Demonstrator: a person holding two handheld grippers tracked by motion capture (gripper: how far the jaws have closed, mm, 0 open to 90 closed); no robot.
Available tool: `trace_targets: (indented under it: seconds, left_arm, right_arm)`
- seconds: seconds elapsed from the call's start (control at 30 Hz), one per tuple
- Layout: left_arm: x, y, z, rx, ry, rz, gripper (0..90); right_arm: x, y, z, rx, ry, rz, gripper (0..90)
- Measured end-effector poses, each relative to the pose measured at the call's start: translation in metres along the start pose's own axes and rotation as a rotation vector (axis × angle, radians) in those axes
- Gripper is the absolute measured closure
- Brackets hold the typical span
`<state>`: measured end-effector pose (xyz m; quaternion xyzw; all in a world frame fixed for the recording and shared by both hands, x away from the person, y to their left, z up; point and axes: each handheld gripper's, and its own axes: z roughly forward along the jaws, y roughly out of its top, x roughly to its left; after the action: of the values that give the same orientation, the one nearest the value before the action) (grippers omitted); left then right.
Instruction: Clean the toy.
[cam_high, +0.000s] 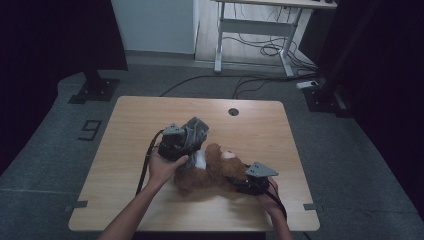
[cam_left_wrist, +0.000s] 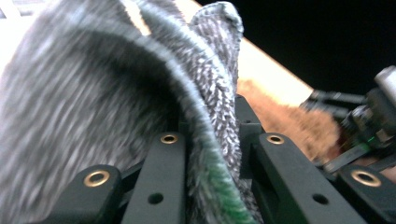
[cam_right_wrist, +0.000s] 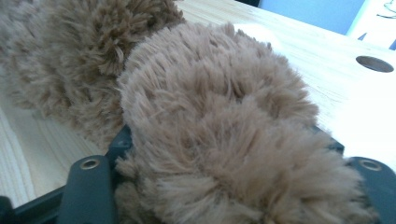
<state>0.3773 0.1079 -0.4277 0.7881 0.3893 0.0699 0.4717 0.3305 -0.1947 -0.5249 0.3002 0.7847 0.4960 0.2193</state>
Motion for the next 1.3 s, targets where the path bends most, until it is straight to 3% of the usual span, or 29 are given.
trace_targets:
  seconds: [0.1,0.23,0.43,0.57,0.63,0.73,0.8,1.1,1.23,1.3]
  left_arm:
    - [-0.002,-0.015,0.004,0.023,0.013,0.015,78.9]
    - [-0.002,-0.033,0.0,0.002,0.015,0.019,79.2]
    - [0.001,-0.055,-0.01,-0.031,0.014,-0.001,79.6]
    - [-0.002,-0.062,-0.014,-0.048,-0.002,-0.002,79.7]
    - [-0.004,-0.064,-0.015,-0.054,-0.005,0.005,79.7]
    - [-0.008,-0.067,-0.016,-0.056,-0.002,0.023,79.8]
    - [-0.008,-0.069,-0.017,-0.058,-0.014,0.021,79.8]
    - [-0.018,-0.081,-0.02,-0.074,-0.05,0.037,80.1]
    - [-0.017,-0.082,-0.021,-0.072,-0.055,0.029,80.1]
    - [-0.016,-0.082,-0.02,-0.071,-0.057,0.025,80.1]
  right_arm:
    - [0.001,0.002,-0.002,-0.002,0.015,0.008,23.7]
    - [0.005,0.009,-0.009,0.0,0.046,0.036,13.5]
    - [0.001,0.033,-0.023,-0.058,0.073,0.123,10.6]
    - [-0.008,0.053,-0.019,-0.043,0.063,0.157,8.1]
    - [-0.013,0.061,-0.014,-0.011,0.048,0.172,6.7]
    - [-0.016,0.064,0.0,0.089,0.049,0.168,3.8]
    - [-0.015,0.06,0.007,0.143,0.077,0.179,1.8]
    - [-0.011,0.029,0.008,0.263,0.196,0.271,0.0]
    - [-0.005,0.022,0.016,0.309,0.246,0.277,7.9]
    - [-0.004,0.022,0.016,0.31,0.251,0.265,18.4]
